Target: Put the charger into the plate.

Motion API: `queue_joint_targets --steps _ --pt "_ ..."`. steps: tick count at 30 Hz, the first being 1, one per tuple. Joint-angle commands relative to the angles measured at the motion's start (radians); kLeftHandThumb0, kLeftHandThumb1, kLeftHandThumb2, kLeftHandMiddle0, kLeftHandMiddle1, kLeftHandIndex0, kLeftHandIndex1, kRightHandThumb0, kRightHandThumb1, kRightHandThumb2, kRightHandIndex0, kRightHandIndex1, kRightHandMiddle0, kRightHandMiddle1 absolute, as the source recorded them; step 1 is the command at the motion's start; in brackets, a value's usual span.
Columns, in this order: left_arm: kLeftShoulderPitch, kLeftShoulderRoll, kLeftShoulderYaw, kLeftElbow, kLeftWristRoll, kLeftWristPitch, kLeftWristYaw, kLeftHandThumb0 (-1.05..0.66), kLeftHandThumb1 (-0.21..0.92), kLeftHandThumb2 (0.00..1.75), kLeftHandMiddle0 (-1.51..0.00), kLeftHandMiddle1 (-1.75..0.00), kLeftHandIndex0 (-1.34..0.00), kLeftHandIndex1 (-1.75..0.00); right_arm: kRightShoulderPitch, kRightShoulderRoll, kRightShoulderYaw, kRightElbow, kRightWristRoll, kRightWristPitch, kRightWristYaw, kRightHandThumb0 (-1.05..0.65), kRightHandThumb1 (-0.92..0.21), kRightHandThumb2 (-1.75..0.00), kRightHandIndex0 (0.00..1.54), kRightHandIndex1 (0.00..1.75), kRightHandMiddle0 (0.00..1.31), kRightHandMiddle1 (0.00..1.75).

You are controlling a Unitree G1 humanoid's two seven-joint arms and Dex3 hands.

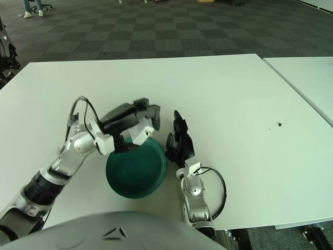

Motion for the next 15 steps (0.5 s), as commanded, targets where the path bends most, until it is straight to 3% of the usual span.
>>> queue_joint_targets --steps 1,6,9,15 --pt "0.015 0.004 -0.016 -0.030 0.022 0.017 -0.024 0.00 0.10 1.55 -0.78 -1.69 -0.56 -1.75 0.080 -0.020 -0.018 0.146 -0.003 0.069 -0.005 -0.85 -0.92 -0.91 0.01 0.00 0.00 0.23" --pt "0.014 0.020 -0.045 -0.050 0.054 0.033 -0.077 0.00 0.08 1.56 -0.81 -1.66 -0.57 -1.75 0.026 -0.043 -0.004 0.172 -0.080 0.011 -0.038 -0.88 -0.92 -0.91 0.04 0.01 0.00 0.28" --pt "0.008 0.042 -0.059 -0.008 0.093 -0.024 -0.070 0.00 0.08 1.56 -0.82 -1.64 -0.57 -1.75 0.013 -0.059 0.007 0.154 -0.112 -0.023 -0.038 -0.90 -0.92 -0.93 0.05 0.02 0.00 0.28" --pt "-0.006 0.052 -0.086 0.060 0.113 -0.059 -0.101 0.00 0.03 1.60 -0.84 -1.63 -0.61 -1.75 0.005 -0.071 0.012 0.177 -0.085 -0.074 -0.002 -0.90 -0.92 -0.98 0.08 0.02 0.00 0.31"
